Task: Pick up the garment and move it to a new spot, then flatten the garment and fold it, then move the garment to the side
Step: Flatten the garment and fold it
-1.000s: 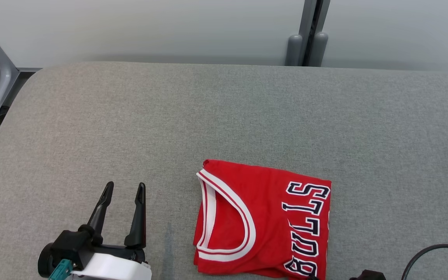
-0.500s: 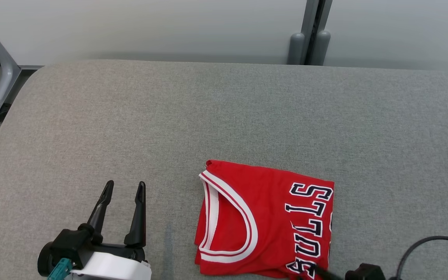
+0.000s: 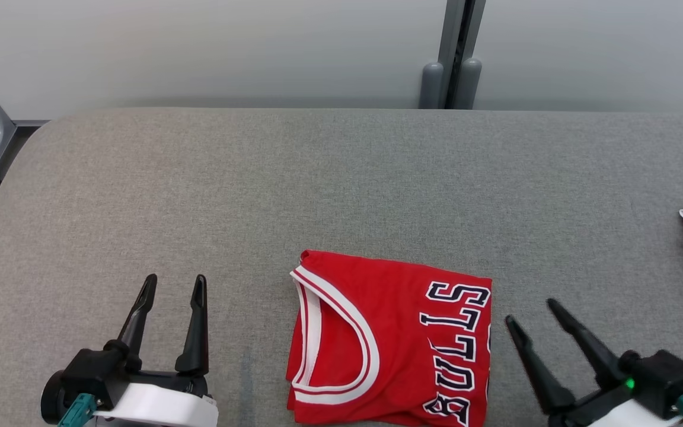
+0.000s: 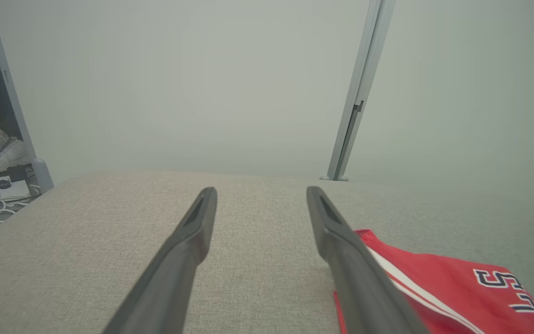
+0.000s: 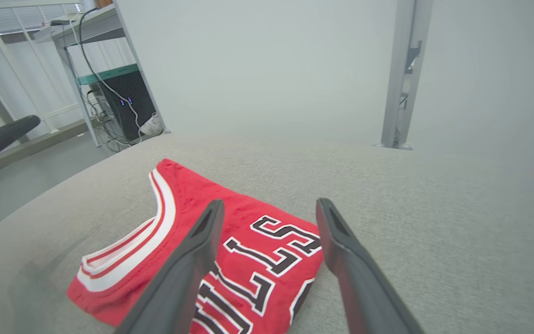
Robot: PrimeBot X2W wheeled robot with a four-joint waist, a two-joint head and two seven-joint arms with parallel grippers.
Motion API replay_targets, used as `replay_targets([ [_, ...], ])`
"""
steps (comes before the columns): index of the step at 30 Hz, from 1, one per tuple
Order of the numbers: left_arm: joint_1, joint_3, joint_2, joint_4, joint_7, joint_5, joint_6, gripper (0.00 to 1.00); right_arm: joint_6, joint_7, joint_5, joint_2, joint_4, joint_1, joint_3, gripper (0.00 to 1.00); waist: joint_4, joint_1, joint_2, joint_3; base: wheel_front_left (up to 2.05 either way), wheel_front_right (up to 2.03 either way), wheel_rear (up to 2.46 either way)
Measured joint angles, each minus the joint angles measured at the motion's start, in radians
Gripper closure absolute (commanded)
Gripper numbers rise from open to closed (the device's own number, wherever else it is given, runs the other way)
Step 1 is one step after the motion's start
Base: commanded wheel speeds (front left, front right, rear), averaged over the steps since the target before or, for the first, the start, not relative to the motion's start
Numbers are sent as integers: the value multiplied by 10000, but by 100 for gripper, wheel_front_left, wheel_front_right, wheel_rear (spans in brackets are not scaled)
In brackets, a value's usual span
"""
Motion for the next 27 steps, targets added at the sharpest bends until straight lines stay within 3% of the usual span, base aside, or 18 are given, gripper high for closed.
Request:
replay_targets([
  [7,198,33,138,-132,94,0,92,0,0,-113,-380,522,-339,230,-2046,0,-63,-1,0,-283,0,0,0],
  [14,459,-52,240,-293,211,4,163,0,0,-52,-468,819,-476,525,-3135,0,-133,0,0,-522,0,0,0],
  [27,796,-155,389,-506,441,23,249,0,0,276,-558,976,-522,809,-3461,0,-205,0,0,-704,0,0,0],
])
